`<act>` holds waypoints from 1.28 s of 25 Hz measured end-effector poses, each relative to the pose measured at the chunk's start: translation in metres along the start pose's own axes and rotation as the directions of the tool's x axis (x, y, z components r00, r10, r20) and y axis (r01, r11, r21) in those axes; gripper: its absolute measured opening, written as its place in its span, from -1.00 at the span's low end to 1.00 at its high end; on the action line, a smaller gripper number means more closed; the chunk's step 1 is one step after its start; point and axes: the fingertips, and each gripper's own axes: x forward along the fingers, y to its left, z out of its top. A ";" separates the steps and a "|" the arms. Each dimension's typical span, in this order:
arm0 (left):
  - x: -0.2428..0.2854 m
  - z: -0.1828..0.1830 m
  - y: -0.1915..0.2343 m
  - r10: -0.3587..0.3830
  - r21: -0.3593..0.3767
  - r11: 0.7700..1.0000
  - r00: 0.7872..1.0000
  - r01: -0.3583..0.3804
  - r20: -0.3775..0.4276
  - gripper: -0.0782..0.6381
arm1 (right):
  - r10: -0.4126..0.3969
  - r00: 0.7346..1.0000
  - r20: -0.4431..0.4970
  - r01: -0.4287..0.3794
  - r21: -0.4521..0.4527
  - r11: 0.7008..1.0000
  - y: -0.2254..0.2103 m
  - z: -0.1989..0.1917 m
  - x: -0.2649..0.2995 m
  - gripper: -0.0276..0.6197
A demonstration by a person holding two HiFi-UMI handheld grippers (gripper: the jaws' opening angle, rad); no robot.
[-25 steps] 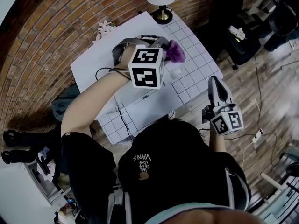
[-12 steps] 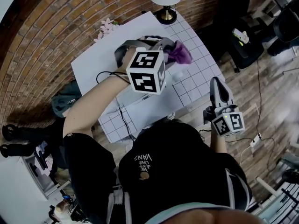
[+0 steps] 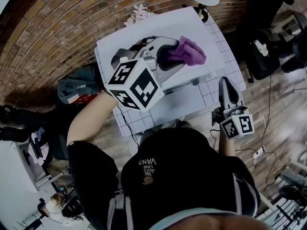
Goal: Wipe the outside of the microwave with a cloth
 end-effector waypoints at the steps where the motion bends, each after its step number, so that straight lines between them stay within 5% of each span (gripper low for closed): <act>1: -0.018 -0.005 -0.001 0.017 -0.020 1.000 1.000 -0.017 0.021 -0.39 | -0.010 1.000 0.000 0.010 0.001 1.000 0.012 -0.002 0.001 -0.91; 12: -0.167 -0.087 -0.047 0.088 -0.151 0.986 0.988 -0.069 0.130 -0.39 | -0.053 0.998 0.027 0.053 0.011 0.999 0.166 -0.043 -0.003 -0.91; 21: -0.217 -0.158 -0.100 0.224 -0.320 0.934 0.957 -0.156 0.185 -0.39 | -0.089 0.996 0.023 0.089 -0.011 0.996 0.226 -0.068 -0.010 -0.90; 26: -0.222 -0.187 -0.148 0.282 -0.424 0.892 0.928 -0.159 0.244 -0.39 | -0.110 0.994 0.025 0.110 -0.023 0.994 0.245 -0.073 -0.008 -0.91; 32: -0.197 -0.207 -0.178 0.359 -0.596 0.794 0.885 -0.122 0.298 -0.39 | -0.145 0.989 0.023 0.146 -0.037 0.989 0.254 -0.077 -0.015 -0.91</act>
